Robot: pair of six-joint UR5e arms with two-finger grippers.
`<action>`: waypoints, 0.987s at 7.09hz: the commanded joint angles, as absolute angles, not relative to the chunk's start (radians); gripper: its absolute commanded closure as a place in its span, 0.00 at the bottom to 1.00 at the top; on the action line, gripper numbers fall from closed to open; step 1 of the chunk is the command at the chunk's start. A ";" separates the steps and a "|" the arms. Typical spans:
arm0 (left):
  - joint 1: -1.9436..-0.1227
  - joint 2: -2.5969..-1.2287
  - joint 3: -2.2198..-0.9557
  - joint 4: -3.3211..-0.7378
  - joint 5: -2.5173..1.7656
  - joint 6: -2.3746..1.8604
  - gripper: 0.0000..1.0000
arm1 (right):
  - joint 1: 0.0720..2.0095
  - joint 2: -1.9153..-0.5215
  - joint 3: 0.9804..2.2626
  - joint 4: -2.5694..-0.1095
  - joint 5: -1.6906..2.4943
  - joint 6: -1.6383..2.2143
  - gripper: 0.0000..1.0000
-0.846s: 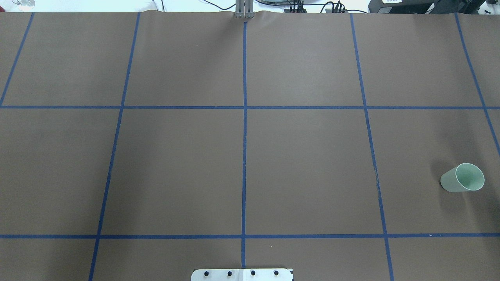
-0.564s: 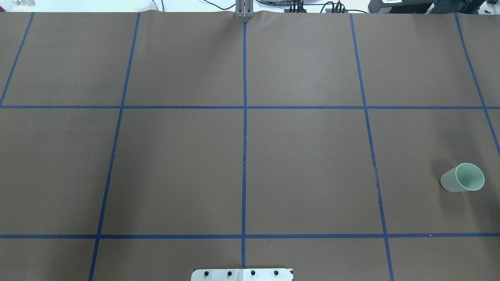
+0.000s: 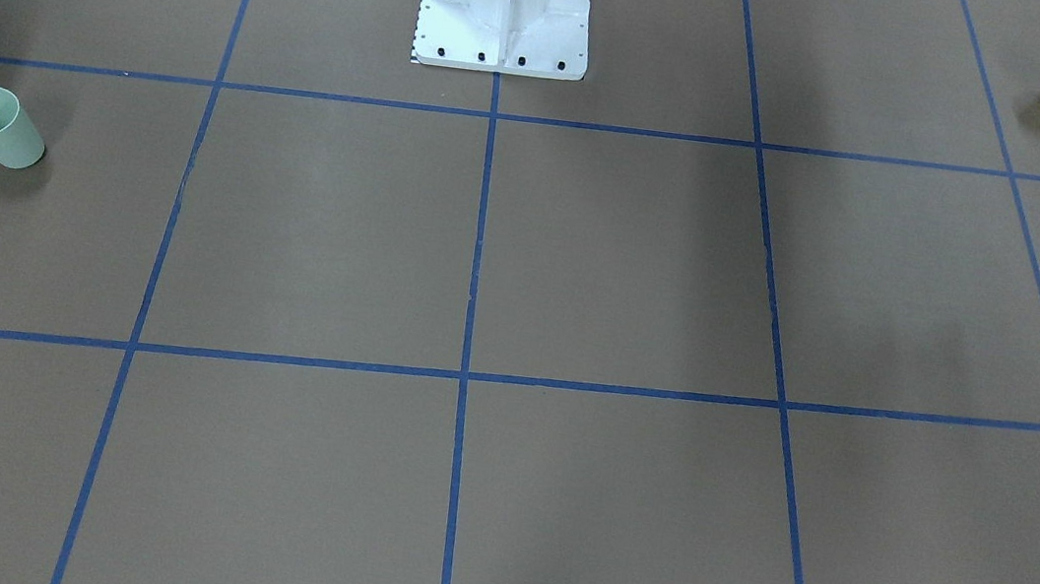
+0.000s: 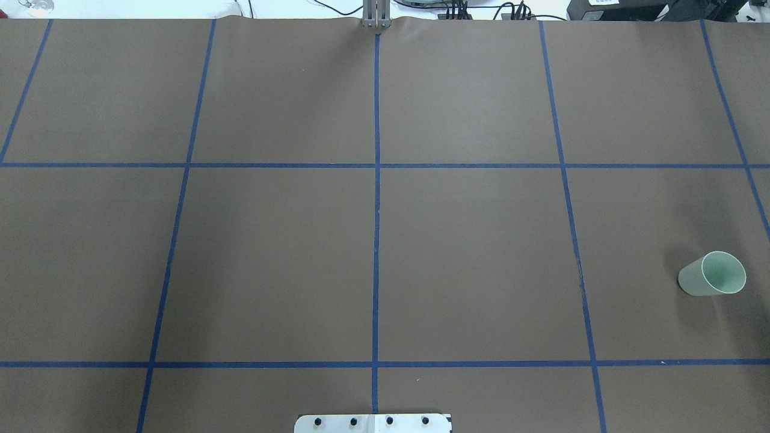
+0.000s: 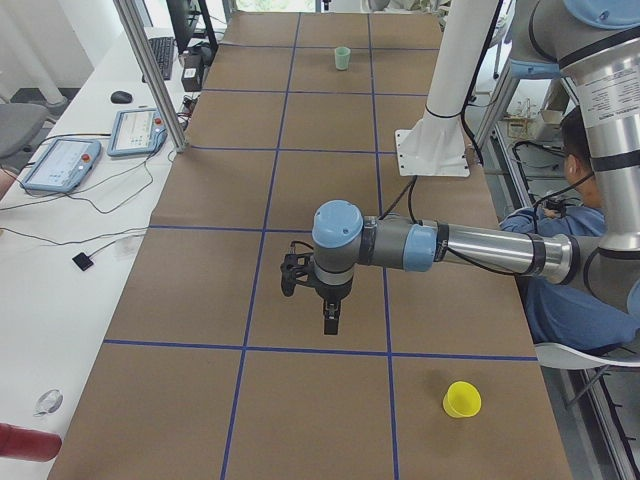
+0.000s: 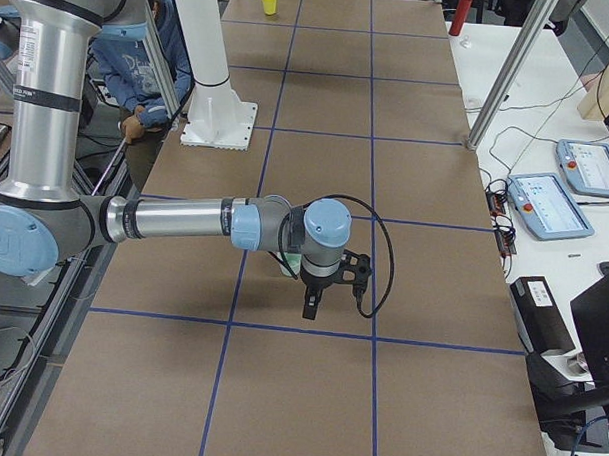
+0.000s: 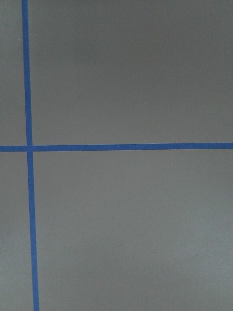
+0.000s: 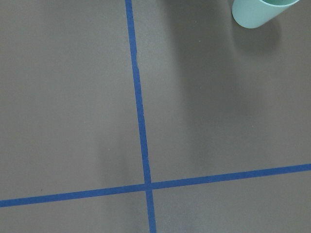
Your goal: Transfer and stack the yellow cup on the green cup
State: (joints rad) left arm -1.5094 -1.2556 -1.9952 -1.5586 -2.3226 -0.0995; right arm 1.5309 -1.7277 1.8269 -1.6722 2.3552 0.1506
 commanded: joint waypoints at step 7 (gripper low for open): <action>-1.489 -0.987 -1.918 -1.896 -2.309 -0.778 0.00 | 1.526 -1.729 1.841 -1.677 2.365 0.153 0.00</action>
